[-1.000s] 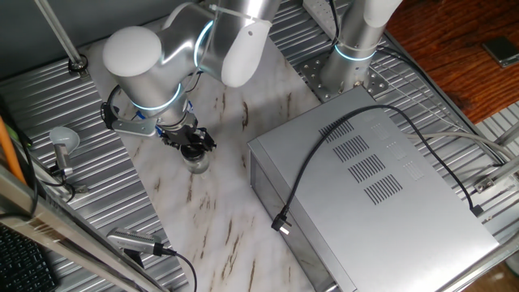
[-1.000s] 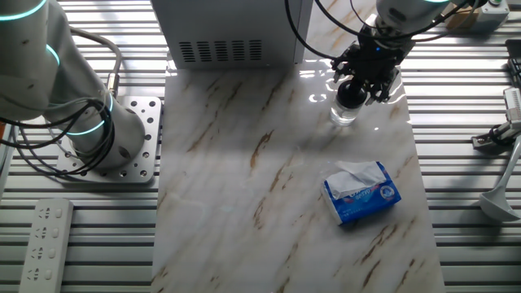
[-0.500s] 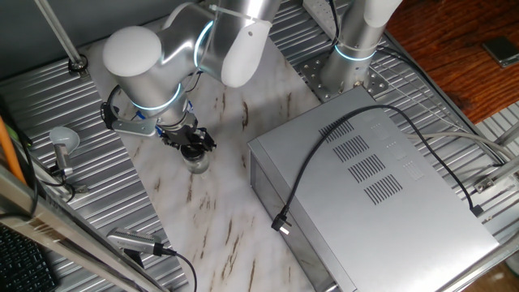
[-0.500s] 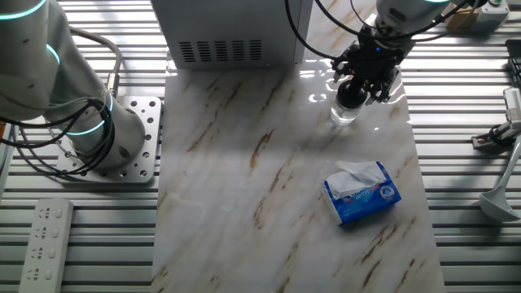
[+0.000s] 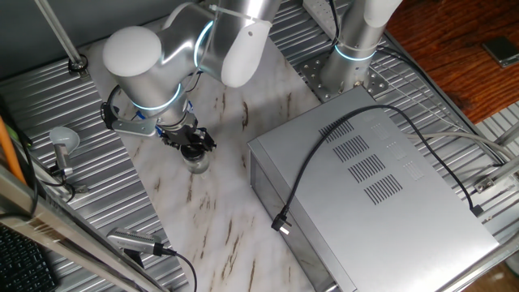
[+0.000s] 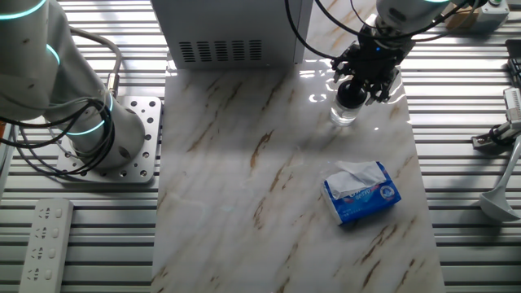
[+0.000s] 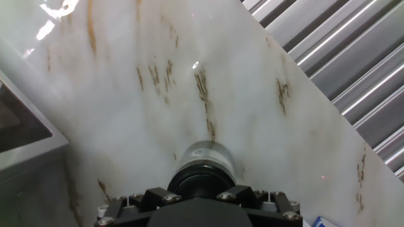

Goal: Unscrew the lid from the jar

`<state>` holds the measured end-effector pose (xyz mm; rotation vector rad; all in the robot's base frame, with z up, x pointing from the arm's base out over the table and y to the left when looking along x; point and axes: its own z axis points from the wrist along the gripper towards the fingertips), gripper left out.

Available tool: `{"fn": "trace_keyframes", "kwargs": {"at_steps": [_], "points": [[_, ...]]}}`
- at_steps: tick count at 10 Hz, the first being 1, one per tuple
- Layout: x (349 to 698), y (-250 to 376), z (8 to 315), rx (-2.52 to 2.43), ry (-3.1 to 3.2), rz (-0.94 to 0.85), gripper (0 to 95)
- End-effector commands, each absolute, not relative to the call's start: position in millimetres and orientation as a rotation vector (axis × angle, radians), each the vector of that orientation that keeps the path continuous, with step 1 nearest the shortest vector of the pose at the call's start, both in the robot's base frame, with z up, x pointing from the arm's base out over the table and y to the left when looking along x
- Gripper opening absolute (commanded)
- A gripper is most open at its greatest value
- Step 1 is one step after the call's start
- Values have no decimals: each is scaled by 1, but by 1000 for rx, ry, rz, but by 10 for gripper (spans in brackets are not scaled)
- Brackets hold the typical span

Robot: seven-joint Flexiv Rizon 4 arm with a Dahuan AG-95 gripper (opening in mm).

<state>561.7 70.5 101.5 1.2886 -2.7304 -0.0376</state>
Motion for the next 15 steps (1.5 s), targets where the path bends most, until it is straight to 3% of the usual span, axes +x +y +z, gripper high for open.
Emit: {"fn": "trace_keyframes", "kwargs": {"at_steps": [1, 15], "points": [[556, 68, 110, 904, -2934, -131, 760], [555, 68, 104, 497, -3039, -107, 760]]}}
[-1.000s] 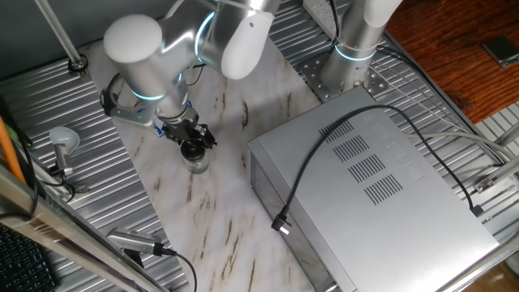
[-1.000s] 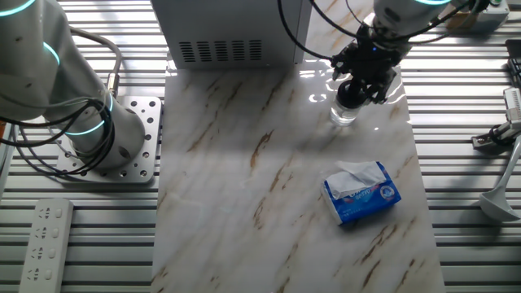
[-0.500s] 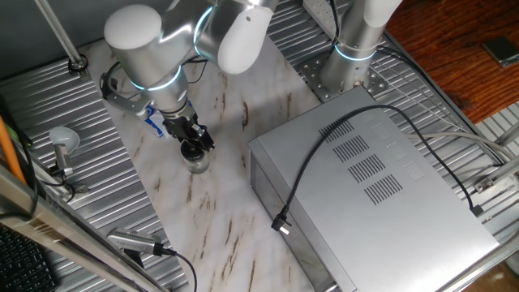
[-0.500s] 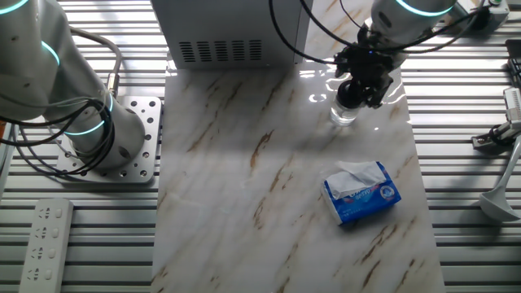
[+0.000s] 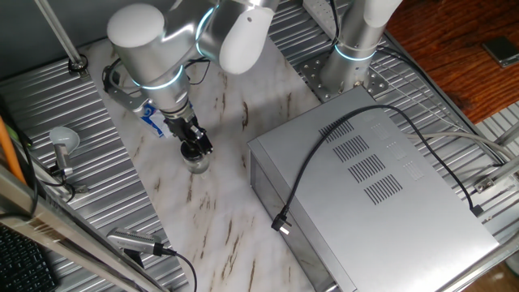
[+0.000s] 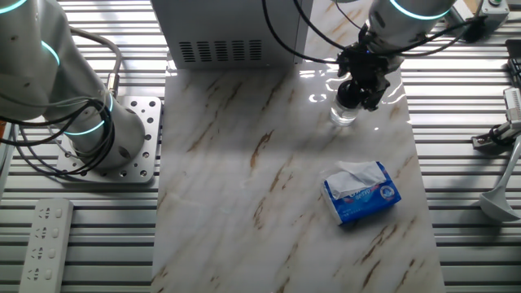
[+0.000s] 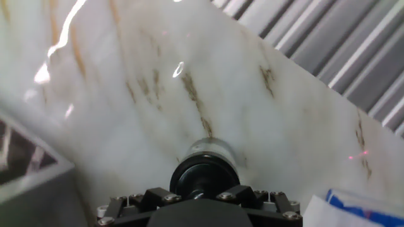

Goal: Unscrew the lid from the jar

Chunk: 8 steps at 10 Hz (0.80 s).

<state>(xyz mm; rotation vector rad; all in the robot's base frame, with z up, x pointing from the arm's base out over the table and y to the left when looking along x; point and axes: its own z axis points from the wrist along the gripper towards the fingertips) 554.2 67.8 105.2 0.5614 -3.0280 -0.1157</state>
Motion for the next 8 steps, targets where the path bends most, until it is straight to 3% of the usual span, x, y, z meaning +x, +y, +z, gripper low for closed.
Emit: {"fn": "trace_keyframes", "kwargs": {"at_steps": [1, 8], "points": [[555, 68, 104, 479, -3042, -104, 760], [555, 68, 103, 422, -3055, -93, 760]]}}
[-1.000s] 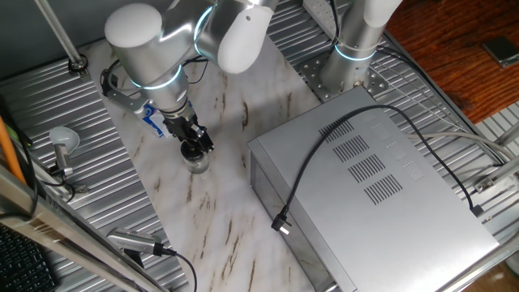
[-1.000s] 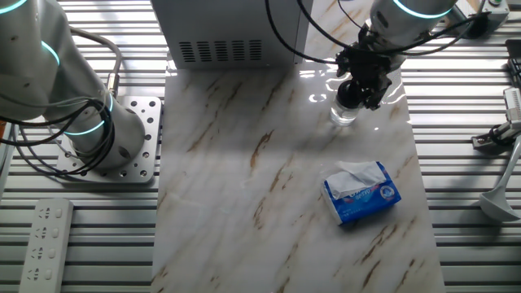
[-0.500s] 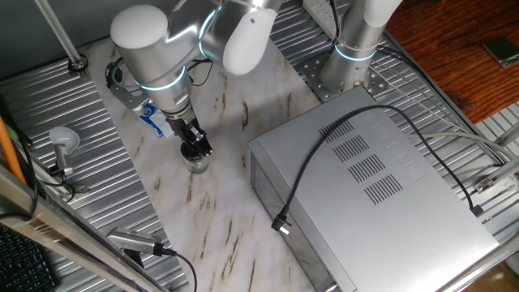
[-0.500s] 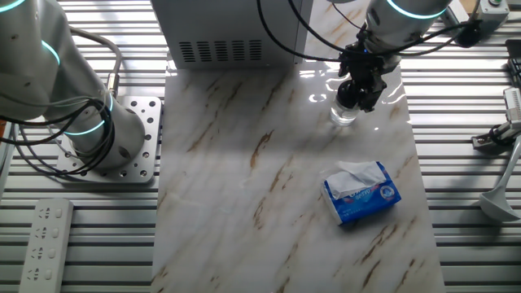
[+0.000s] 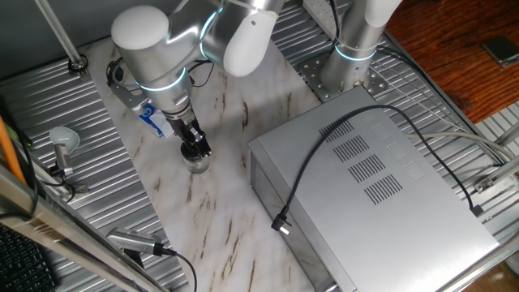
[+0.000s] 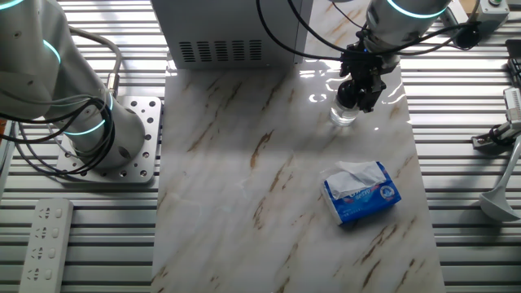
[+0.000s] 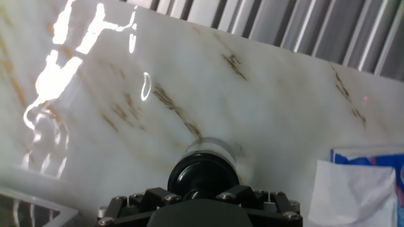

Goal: Unscrew the lid from the jar

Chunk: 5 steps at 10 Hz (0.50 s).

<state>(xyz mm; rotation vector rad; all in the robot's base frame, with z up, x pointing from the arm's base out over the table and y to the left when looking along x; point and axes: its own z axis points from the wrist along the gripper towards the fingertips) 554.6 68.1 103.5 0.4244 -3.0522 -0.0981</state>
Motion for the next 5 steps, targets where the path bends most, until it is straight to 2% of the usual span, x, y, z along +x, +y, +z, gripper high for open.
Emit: {"fn": "trace_keyframes", "kwargs": {"at_steps": [1, 2, 3, 5], "points": [[555, 68, 103, 418, -3056, -86, 760], [555, 68, 103, 415, -3055, -82, 760], [555, 68, 103, 406, -3056, -82, 570], [555, 68, 102, 367, -3061, -79, 570]]}}
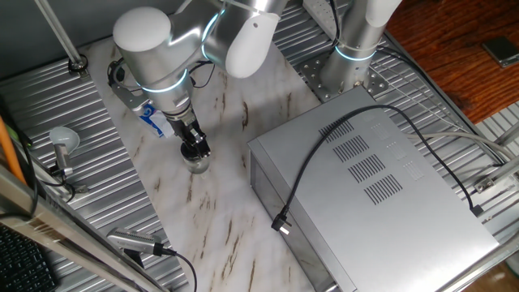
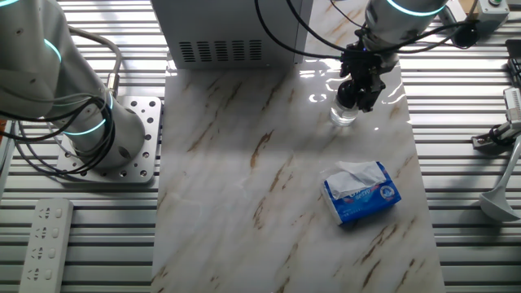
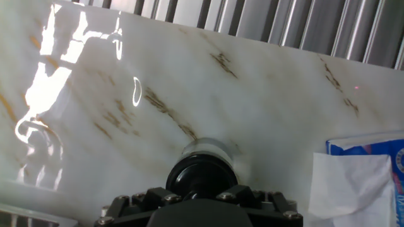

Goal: Unscrew the lid from the jar

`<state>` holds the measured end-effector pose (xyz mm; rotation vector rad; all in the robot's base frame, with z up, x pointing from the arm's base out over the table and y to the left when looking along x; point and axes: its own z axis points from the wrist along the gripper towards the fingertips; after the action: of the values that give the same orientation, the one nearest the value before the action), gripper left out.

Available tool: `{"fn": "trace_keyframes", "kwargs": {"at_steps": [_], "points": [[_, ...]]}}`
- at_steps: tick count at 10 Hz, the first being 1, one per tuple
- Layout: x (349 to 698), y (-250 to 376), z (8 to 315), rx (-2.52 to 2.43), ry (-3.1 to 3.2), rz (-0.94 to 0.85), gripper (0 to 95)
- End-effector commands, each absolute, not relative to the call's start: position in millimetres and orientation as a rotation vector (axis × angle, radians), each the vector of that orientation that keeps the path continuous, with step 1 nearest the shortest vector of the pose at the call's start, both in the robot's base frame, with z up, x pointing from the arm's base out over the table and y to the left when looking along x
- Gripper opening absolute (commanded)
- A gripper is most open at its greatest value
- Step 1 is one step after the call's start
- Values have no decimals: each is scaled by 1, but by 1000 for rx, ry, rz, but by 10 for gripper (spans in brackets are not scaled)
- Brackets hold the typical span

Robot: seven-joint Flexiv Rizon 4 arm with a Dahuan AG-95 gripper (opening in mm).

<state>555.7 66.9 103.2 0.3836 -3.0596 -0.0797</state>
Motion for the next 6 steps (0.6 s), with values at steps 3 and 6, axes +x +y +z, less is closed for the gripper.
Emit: {"fn": "trace_keyframes", "kwargs": {"at_steps": [3, 6], "points": [[555, 68, 102, 376, -3059, -82, 570], [555, 68, 102, 497, -3044, -86, 570]]}}
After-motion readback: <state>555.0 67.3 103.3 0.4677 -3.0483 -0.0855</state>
